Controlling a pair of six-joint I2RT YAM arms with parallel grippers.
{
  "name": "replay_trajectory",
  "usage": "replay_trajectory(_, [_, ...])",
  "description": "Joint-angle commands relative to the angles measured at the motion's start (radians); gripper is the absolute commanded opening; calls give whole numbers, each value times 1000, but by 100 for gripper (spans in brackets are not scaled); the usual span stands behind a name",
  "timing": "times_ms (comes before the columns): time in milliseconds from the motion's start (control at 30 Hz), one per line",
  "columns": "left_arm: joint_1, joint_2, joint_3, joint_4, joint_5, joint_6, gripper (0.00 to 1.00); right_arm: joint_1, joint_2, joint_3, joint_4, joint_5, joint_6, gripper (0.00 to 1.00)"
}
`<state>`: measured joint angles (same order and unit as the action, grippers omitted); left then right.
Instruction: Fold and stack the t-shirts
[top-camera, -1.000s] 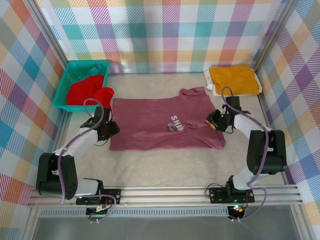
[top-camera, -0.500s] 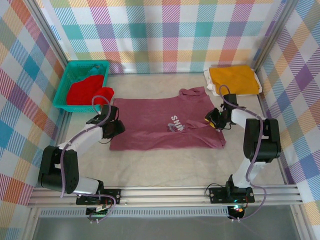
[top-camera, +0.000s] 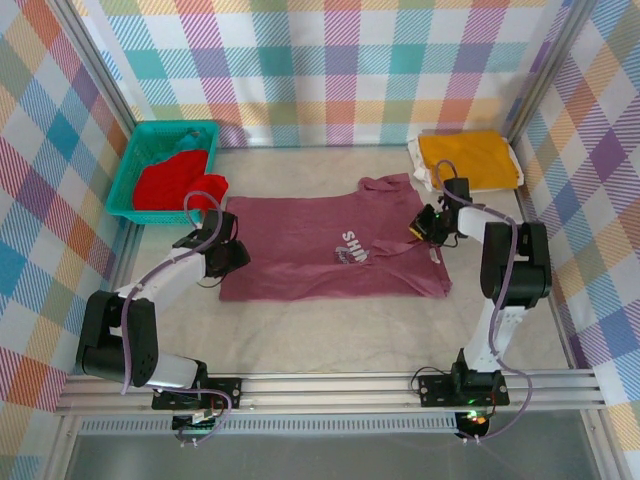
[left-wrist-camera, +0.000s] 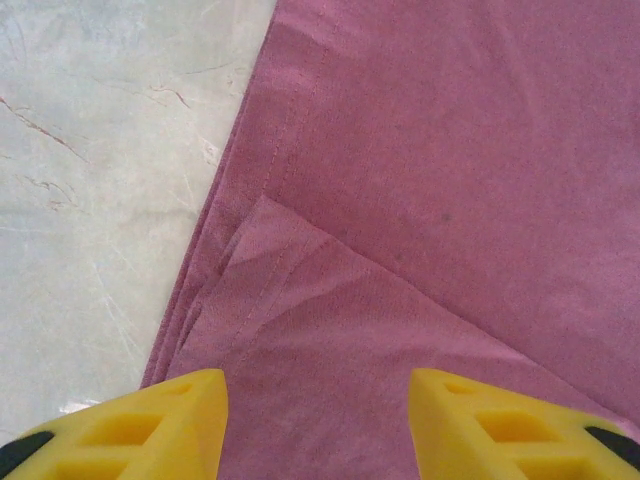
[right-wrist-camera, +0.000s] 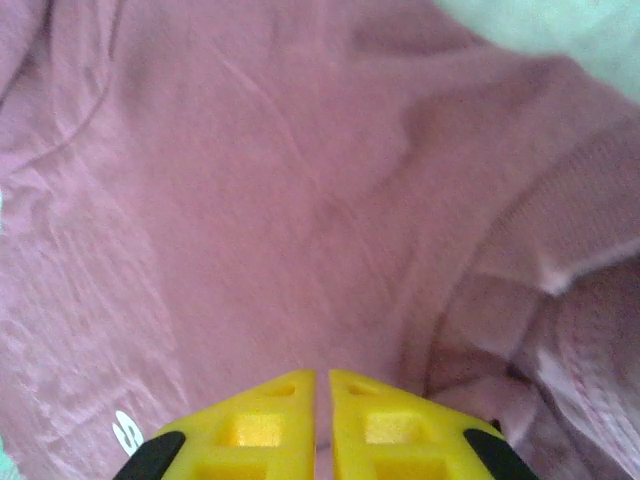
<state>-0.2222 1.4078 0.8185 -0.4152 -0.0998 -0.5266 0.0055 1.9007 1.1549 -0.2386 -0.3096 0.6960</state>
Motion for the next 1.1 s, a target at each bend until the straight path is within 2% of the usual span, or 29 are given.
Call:
replay_trajectory(0, [-13, -10, -18, 0, -26, 13, 51, -2, 9, 53, 24, -44, 5, 12])
replay_trajectory(300, [-14, -15, -16, 3, -36, 14, 51, -2, -85, 46, -29, -34, -27, 13])
replay_trajectory(433, [-14, -7, -7, 0, -27, 10, 51, 19, -186, -66, -31, -25, 1, 20])
replay_trajectory(567, [-14, -5, -18, 15, -17, 12, 51, 29, -249, -172, -29, -13, 0, 22])
replay_trajectory(700, [-34, -4, -12, 29, 8, 27, 51, 44, -238, -198, -19, -38, -6, 23])
replay_trajectory(900, [-129, -49, -21, 88, 8, 62, 51, 100, -180, -184, 5, -41, 18, 27])
replay_trajectory(1067, [-135, -15, -15, 67, -29, 54, 51, 151, -116, -145, 27, -44, 55, 31])
